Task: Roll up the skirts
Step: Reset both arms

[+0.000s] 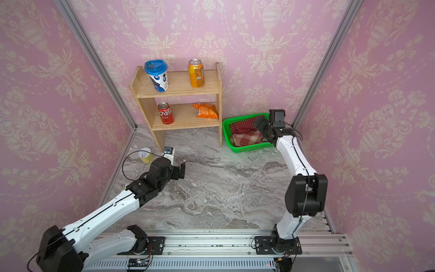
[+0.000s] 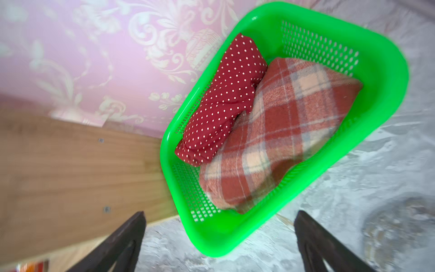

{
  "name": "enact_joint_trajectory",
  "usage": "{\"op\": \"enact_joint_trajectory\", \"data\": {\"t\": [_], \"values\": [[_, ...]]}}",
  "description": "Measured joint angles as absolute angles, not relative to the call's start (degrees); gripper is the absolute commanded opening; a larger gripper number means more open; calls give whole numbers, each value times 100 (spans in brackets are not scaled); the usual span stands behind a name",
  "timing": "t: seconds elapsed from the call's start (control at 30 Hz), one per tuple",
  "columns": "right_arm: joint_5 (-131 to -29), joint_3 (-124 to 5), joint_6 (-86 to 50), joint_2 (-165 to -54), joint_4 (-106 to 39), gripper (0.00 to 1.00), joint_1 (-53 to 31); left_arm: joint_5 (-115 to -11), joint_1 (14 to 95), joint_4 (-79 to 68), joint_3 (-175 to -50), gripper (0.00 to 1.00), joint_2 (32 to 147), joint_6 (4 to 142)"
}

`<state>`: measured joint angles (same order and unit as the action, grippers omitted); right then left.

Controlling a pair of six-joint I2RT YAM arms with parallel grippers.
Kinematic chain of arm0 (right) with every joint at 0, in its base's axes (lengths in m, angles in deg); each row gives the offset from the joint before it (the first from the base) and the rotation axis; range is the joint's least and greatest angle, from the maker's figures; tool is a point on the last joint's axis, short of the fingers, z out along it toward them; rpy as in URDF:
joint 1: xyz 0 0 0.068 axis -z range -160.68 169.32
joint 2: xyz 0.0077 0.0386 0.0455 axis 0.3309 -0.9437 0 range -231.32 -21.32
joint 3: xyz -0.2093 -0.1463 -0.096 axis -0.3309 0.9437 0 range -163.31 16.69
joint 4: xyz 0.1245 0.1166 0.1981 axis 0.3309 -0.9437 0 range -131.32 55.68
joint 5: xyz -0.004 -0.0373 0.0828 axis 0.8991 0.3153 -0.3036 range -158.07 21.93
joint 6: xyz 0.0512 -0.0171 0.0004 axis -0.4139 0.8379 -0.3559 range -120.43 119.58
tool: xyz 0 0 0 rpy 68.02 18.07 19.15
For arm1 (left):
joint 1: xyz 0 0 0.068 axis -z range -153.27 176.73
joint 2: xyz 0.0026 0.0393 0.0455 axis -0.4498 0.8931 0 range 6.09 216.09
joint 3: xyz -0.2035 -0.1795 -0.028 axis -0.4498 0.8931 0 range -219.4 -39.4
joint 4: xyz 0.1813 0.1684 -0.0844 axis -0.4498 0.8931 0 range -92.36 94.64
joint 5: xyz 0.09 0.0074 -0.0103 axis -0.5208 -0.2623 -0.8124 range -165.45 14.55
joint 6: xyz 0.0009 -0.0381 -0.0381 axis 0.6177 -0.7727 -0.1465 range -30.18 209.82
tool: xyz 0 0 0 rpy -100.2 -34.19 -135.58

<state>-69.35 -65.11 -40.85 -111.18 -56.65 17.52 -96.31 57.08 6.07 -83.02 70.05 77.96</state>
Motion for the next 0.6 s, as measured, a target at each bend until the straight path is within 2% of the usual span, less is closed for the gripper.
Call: {"op": "enact_joint_trajectory", "data": {"t": [0.13,0.23,0.33,0.43,0.6], "values": [[-6408,-4599,-3300,-9492,-4917,100,1697,-9559,4984,412,-8354,99,7490,7947],[-6152,-3250,-2747,-8843,-4224,100,1743,-9528,4230,30,-8100,99,7705,7947],[-5971,-2090,-2308,-8673,-3553,100,1752,-9585,3743,-526,-7571,99,7790,7965],[-5768,-1250,-1985,-8670,-2919,100,1752,-9784,3686,-943,-7344,99,8159,8187],[-5398,-879,-1469,-9003,-1999,100,1752,-10105,3625,-1968,-7272,99,8883,8651]]}}
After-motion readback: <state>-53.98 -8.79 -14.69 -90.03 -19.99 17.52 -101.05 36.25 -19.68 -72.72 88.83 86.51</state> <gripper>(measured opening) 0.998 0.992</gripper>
